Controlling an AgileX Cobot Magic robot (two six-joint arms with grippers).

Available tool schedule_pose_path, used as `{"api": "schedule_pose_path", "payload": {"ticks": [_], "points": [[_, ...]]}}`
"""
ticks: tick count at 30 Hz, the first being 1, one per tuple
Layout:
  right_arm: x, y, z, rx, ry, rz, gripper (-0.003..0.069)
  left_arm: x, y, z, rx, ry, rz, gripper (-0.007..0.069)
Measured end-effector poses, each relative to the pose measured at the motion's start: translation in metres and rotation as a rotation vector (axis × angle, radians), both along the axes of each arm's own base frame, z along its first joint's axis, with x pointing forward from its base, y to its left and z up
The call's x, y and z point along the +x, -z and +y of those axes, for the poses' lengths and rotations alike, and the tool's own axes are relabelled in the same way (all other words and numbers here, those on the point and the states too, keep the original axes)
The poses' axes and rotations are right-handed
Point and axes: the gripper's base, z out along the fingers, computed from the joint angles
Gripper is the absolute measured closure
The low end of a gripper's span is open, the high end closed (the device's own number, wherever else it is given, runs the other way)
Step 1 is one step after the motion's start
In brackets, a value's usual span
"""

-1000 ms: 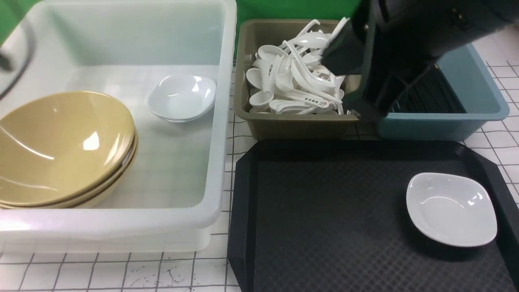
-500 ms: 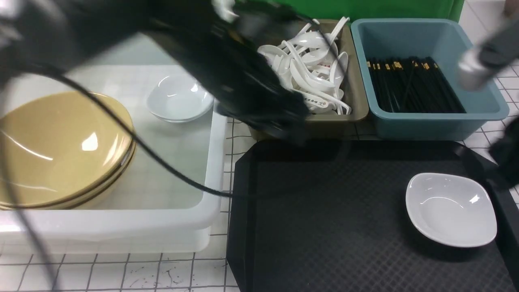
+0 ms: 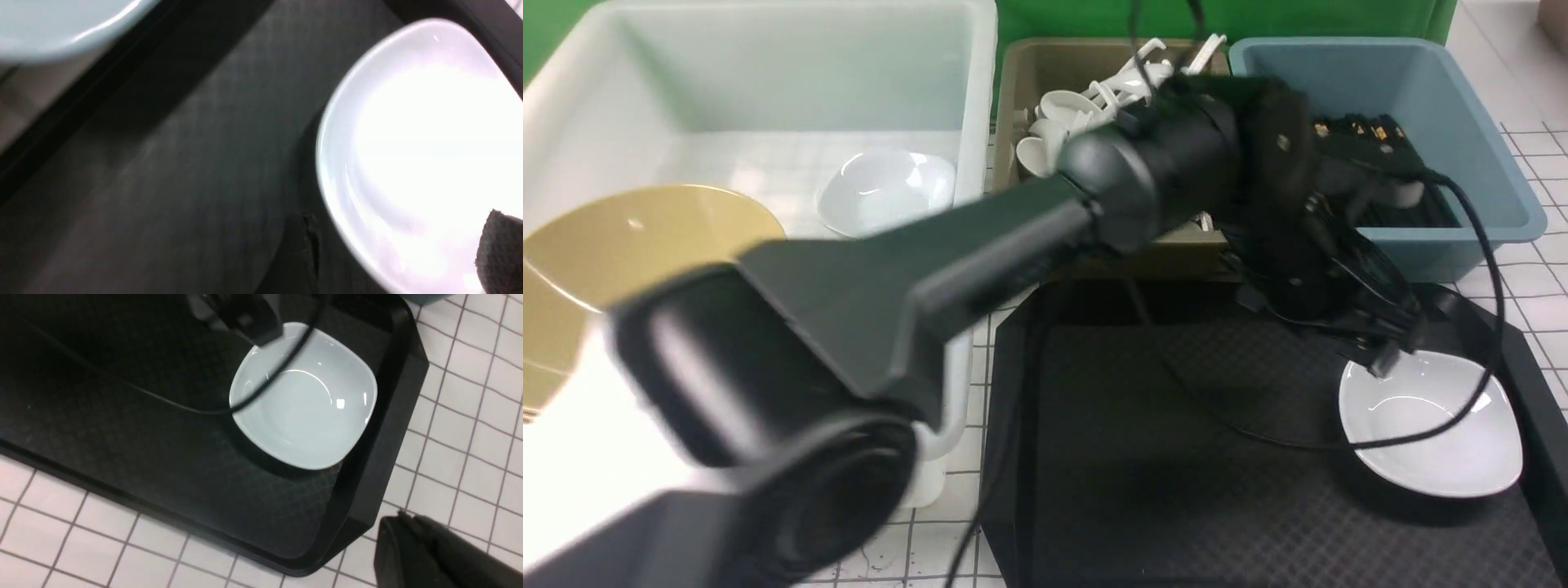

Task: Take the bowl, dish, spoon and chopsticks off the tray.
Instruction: Use the left arm to grab the plate

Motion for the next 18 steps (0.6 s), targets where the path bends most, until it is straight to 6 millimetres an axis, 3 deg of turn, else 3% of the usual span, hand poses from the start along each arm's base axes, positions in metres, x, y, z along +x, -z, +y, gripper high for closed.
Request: {"api": "schedule_pose_path", "payload": {"ticks": [7,10,12,13,14,15,16,18], "points": [[-0.002,0.000,-0.001,-0.010,-0.010,0.004,0.0610,0.010,0.041,-0.022,-0.009,-0.004,0.030,0.0131],[-0.002,0.000,-0.001,-0.013,-0.015,0.004,0.0610,0.012,0.049,-0.026,-0.022,-0.012,0.040,0.0164],[-0.002,0.000,-0.001,-0.012,-0.015,0.002,0.0610,0.012,0.050,-0.027,-0.035,-0.021,0.053,0.0221],[-0.002,0.000,-0.001,-0.011,-0.016,-0.002,0.0610,0.012,0.052,-0.028,-0.040,-0.025,0.057,0.0290],[-0.002,0.000,-0.001,-0.011,-0.016,-0.002,0.0610,0.012,0.052,-0.028,-0.040,-0.025,0.057,0.0301],[-0.001,0.000,0.000,-0.010,-0.017,-0.007,0.0610,0.012,0.052,-0.028,-0.040,-0.026,0.058,0.0363],[0.000,-0.001,0.000,-0.007,-0.019,-0.017,0.0610,0.012,0.053,-0.027,-0.035,-0.025,0.062,0.0485],[0.000,-0.001,0.000,-0.008,-0.025,-0.026,0.0610,0.012,0.052,-0.026,-0.031,-0.023,0.078,0.0544]]}}
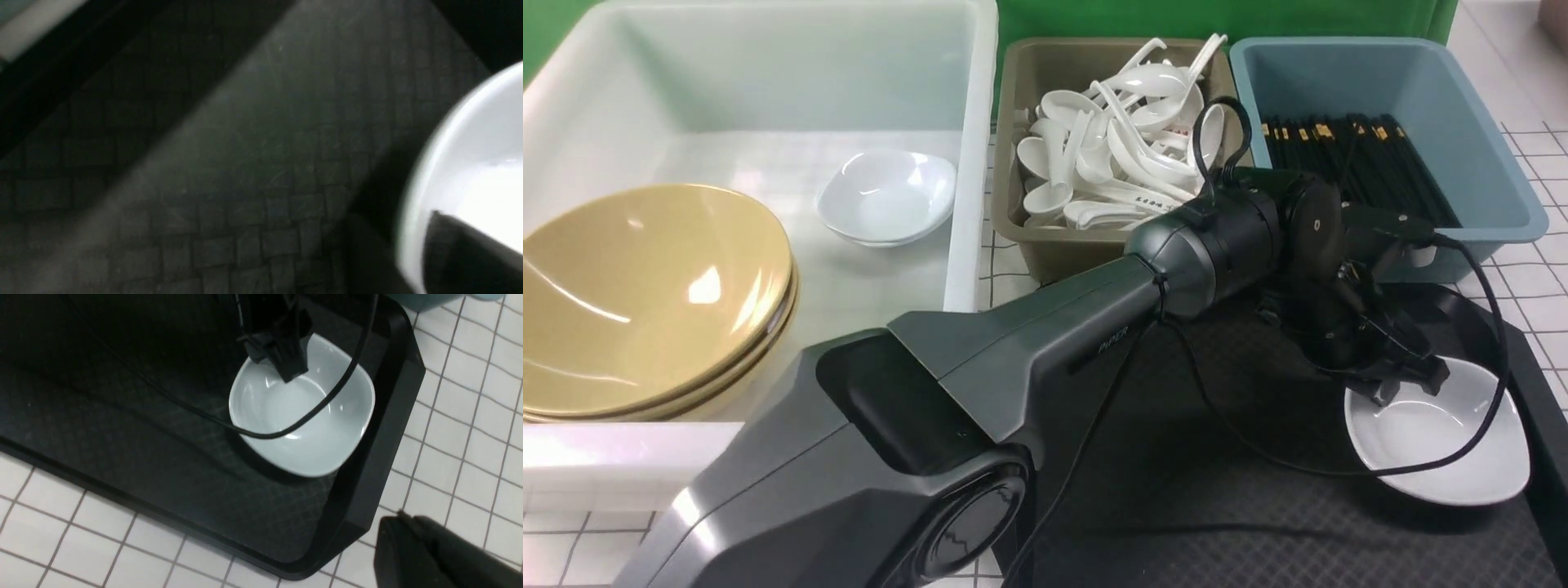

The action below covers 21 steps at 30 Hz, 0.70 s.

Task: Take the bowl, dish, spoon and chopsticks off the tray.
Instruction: Use the left arm to grab the plate, then use the left arm to put the plate into the large storage box on the left

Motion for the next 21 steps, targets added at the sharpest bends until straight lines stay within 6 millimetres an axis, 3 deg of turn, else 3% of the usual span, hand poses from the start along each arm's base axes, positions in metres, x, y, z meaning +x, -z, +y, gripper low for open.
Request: {"api": "schedule_pose_path", "payload": {"ticks": [2,6,8,9,10,14,16,21], "points": [[0.000,-0.001,0.001,0.005,-0.004,-0.005,0.0608,0.001,-0.013,0.005,-0.008,0.002,0.018,0.0587],[0.007,-0.018,0.008,0.040,-0.076,-0.047,0.0608,0.012,-0.065,0.034,0.033,0.029,-0.034,0.0620],[0.013,-0.032,0.017,0.082,-0.139,-0.082,0.0608,0.020,-0.103,0.057,0.028,0.017,-0.084,0.0621],[0.013,-0.032,0.017,0.079,-0.144,-0.085,0.0608,0.021,-0.106,0.060,0.028,0.014,-0.088,0.0621],[0.019,-0.040,0.025,0.116,-0.193,-0.100,0.0608,0.025,-0.137,0.080,0.018,-0.008,-0.134,0.0621],[0.042,-0.059,0.050,0.228,-0.343,-0.118,0.0608,0.028,-0.212,0.136,-0.016,-0.096,-0.278,0.0621],[0.055,-0.067,0.066,0.277,-0.435,-0.112,0.0608,0.028,-0.249,0.174,-0.016,-0.169,-0.362,0.0621],[0.068,-0.084,0.107,0.306,-0.618,-0.131,0.0608,0.018,-0.298,0.251,0.020,-0.336,-0.464,0.0621]]}}
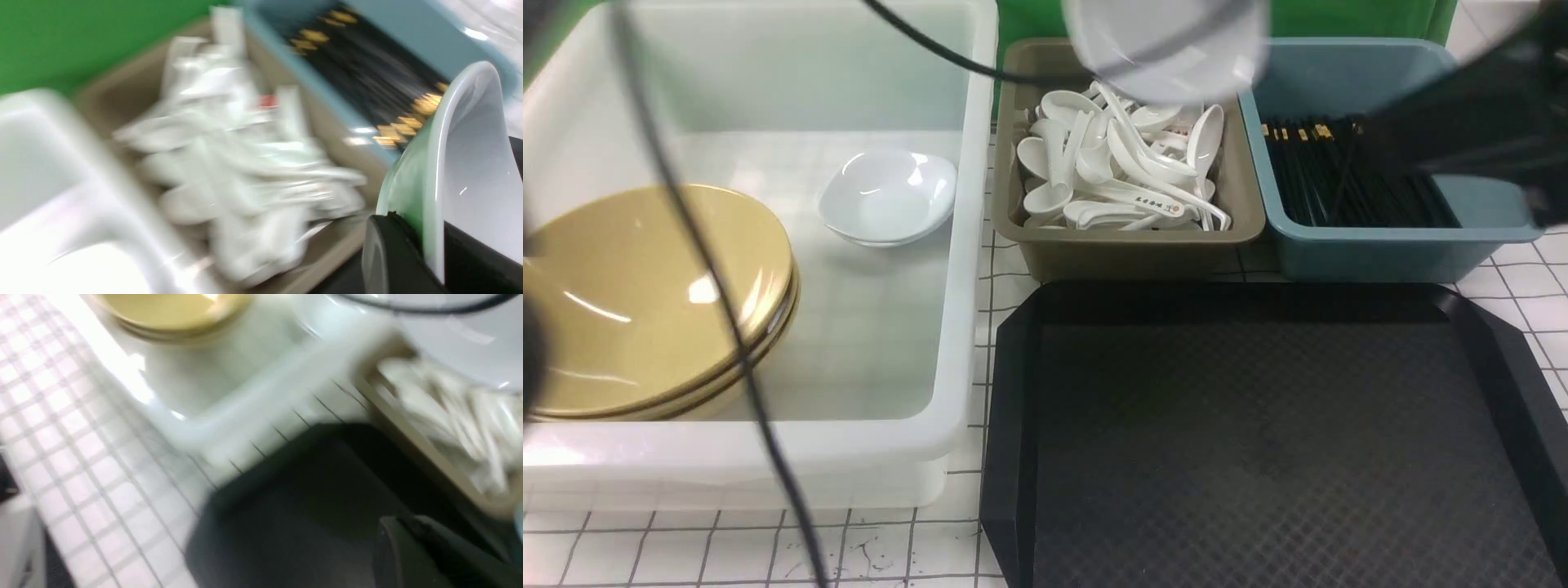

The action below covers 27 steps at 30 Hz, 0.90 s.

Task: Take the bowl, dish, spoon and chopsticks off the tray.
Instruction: Use the left arm to put the plate into the large storage box on the left

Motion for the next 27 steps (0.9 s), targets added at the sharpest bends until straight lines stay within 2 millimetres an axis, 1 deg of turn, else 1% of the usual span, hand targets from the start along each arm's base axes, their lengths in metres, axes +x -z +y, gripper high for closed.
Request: {"api": "schedule_pose_path", "payload": {"ticks": [1,2,3,4,5,6,7,8,9,10,11,13,14,15,16,17,18,19,20,21,23,24,25,26,27], "points": [[0.001,-0.003,0.010,-0.001,-0.038,-0.010,0.0608,-0.004,-0.008,0.021,0.008,-0.048,-0.010,0.0621],[0.002,-0.006,0.024,-0.005,-0.079,-0.025,0.0608,-0.007,-0.011,0.042,0.021,-0.098,-0.007,0.0621],[0.003,-0.007,0.032,-0.010,-0.104,-0.034,0.0608,-0.009,-0.011,0.052,0.028,-0.122,-0.002,0.0621],[0.004,-0.008,0.041,-0.018,-0.126,-0.042,0.0608,-0.012,-0.011,0.070,0.043,-0.161,0.008,0.0621],[0.005,-0.008,0.046,-0.023,-0.136,-0.046,0.0608,-0.014,-0.009,0.080,0.051,-0.184,0.017,0.0622],[0.008,-0.007,0.063,-0.047,-0.173,-0.060,0.0608,-0.017,-0.002,0.103,0.072,-0.234,0.055,0.0621],[0.011,-0.005,0.076,-0.065,-0.196,-0.066,0.0607,-0.020,0.002,0.122,0.083,-0.277,0.075,0.0621],[0.011,-0.005,0.078,-0.067,-0.200,-0.065,0.0607,-0.020,0.003,0.125,0.084,-0.285,0.082,0.0621],[0.016,-0.001,0.096,-0.085,-0.225,-0.062,0.0607,-0.019,0.017,0.151,0.095,-0.342,0.133,0.0621],[0.018,0.001,0.104,-0.089,-0.236,-0.056,0.0606,-0.017,0.025,0.163,0.095,-0.366,0.164,0.0621],[0.019,0.002,0.106,-0.089,-0.238,-0.055,0.0606,-0.017,0.027,0.165,0.094,-0.371,0.171,0.0621],[0.026,0.007,0.120,-0.099,-0.253,-0.046,0.0606,-0.007,0.051,0.186,0.075,-0.403,0.242,0.0621],[0.026,0.007,0.120,-0.099,-0.253,-0.046,0.0606,-0.006,0.052,0.187,0.071,-0.404,0.241,0.0621],[0.030,0.011,0.125,-0.108,-0.255,-0.037,0.0606,0.007,0.070,0.197,0.041,-0.409,0.263,0.0621],[0.032,0.013,0.126,-0.117,-0.254,-0.031,0.0606,0.016,0.079,0.200,0.023,-0.401,0.265,0.0621],[0.033,0.015,0.127,-0.125,-0.253,-0.027,0.0606,0.025,0.088,0.200,0.002,-0.385,0.264,0.0621],[0.033,0.015,0.127,-0.126,-0.254,-0.027,0.0606,0.025,0.088,0.200,0.002,-0.385,0.264,0.0621],[0.034,0.018,0.127,-0.145,-0.249,-0.016,0.0606,0.040,0.104,0.198,-0.017,-0.346,0.257,0.0621],[0.034,0.018,0.127,-0.149,-0.248,-0.014,0.0606,0.046,0.111,0.197,-0.027,-0.331,0.257,0.0621],[0.034,0.018,0.127,-0.152,-0.247,-0.013,0.0606,0.054,0.121,0.195,-0.049,-0.306,0.258,0.0621],[0.034,0.018,0.126,-0.159,-0.239,-0.015,0.0606,0.076,0.150,0.191,-0.105,-0.249,0.256,0.0621],[0.034,0.018,0.126,-0.160,-0.238,-0.015,0.0606,0.077,0.152,0.190,-0.108,-0.245,0.256,0.0621],[0.035,0.018,0.125,-0.174,-0.229,-0.014,0.0606,0.090,0.171,0.189,-0.129,-0.220,0.245,0.0621],[0.035,0.019,0.124,-0.175,-0.230,-0.012,0.0606,0.090,0.171,0.189,-0.129,-0.220,0.245,0.0621],[0.035,0.020,0.122,-0.201,-0.216,-0.009,0.0606,0.099,0.185,0.189,-0.134,-0.212,0.235,0.0621]]}}
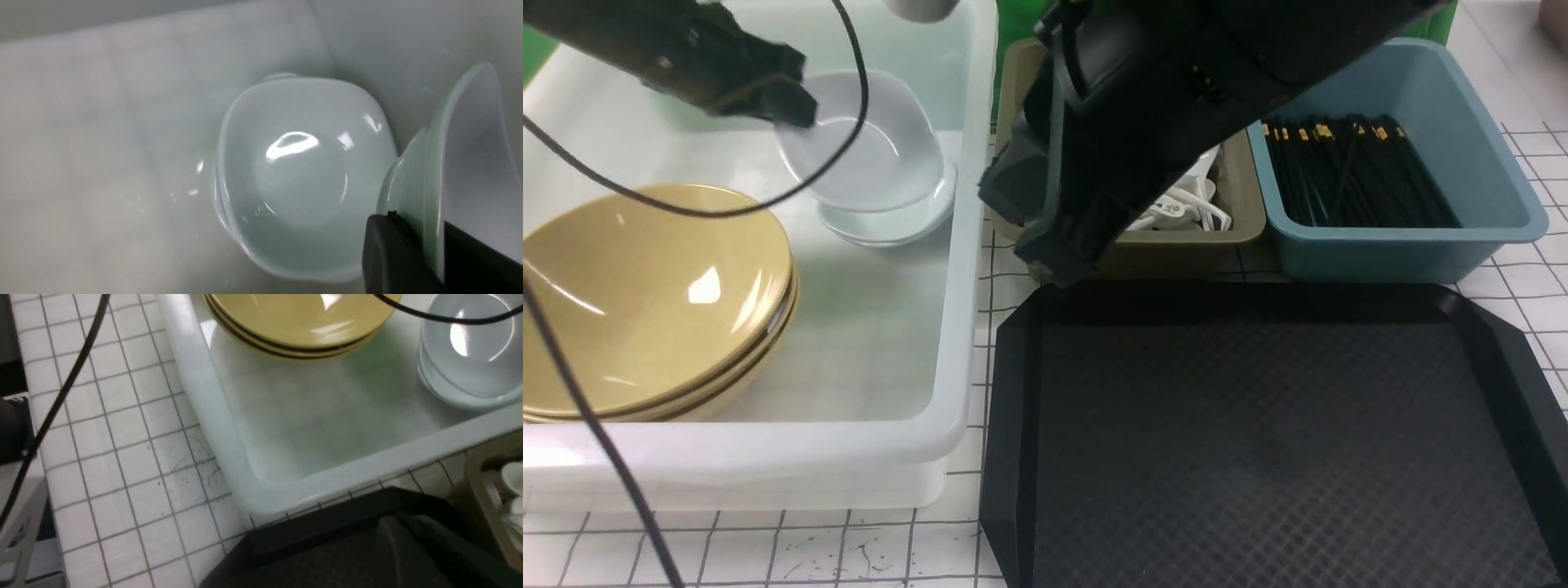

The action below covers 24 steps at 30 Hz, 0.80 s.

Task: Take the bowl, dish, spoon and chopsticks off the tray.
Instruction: Use the left arm to put the plate into the large storage box on the left

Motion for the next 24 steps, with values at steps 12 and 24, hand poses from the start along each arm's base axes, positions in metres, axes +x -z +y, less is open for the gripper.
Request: {"api": "schedule_pose_path", "payload": {"ticks": [12,24], "points": [[0.008,0.000,-0.006,-0.053,0.068,-0.064,0.0599,0.030,0.050,0.007,0.010,-0.087,-0.060,0.0557],[0.007,0.001,-0.007,-0.069,0.071,-0.056,0.0594,0.033,0.050,-0.005,0.099,-0.013,-0.033,0.0116]]}}
